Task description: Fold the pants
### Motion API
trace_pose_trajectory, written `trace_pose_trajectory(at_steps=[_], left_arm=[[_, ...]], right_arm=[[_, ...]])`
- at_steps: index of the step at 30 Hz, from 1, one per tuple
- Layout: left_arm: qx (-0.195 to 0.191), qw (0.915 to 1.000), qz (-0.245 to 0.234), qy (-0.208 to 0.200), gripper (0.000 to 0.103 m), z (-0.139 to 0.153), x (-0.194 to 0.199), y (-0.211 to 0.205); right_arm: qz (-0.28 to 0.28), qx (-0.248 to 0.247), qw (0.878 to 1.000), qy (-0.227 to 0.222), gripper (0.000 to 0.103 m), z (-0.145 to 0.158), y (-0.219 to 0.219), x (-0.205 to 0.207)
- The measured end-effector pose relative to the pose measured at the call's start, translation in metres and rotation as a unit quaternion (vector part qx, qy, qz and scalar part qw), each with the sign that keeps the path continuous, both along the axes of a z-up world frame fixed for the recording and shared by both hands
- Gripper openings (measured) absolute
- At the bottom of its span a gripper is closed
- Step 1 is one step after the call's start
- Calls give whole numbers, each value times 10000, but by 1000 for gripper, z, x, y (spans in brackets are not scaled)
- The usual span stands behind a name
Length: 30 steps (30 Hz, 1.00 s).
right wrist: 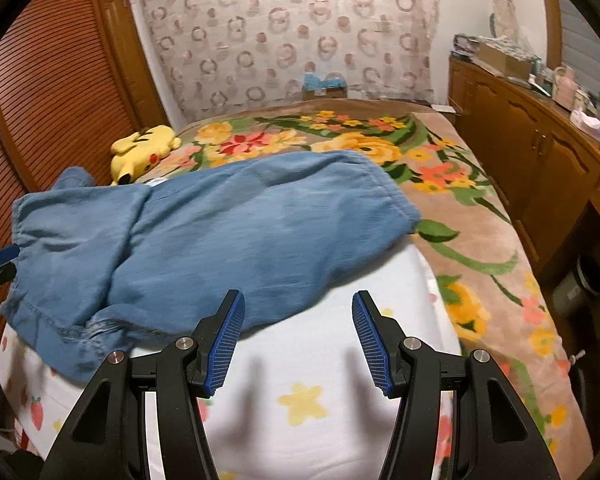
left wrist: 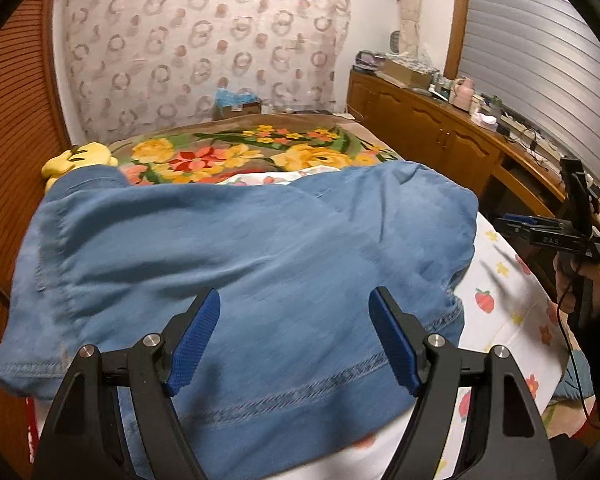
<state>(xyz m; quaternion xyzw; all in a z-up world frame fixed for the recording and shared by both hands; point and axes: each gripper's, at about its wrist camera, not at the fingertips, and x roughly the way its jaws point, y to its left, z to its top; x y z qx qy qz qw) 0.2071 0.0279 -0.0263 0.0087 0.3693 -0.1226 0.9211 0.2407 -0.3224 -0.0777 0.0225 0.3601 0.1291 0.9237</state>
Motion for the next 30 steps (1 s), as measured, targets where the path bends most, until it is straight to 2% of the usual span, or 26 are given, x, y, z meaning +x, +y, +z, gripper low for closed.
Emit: trace_pose_trajectory(at_steps=[9, 21, 28, 30], left_arm=[[38, 9995, -252, 197, 78, -11, 26, -30], [33, 9983, -423, 389, 78, -26, 45, -47], [46, 9981, -454, 406, 78, -26, 47, -49], [48, 9982, -440, 410, 78, -26, 48, -49]], right_arm=[[-192, -47, 9998, 79, 58, -3, 2, 19], [-499, 186, 9979, 368, 58, -10, -9, 56], [-561, 245, 9969, 488, 45, -11, -8, 66], [-556, 200, 9970, 502, 36, -10, -7, 70]])
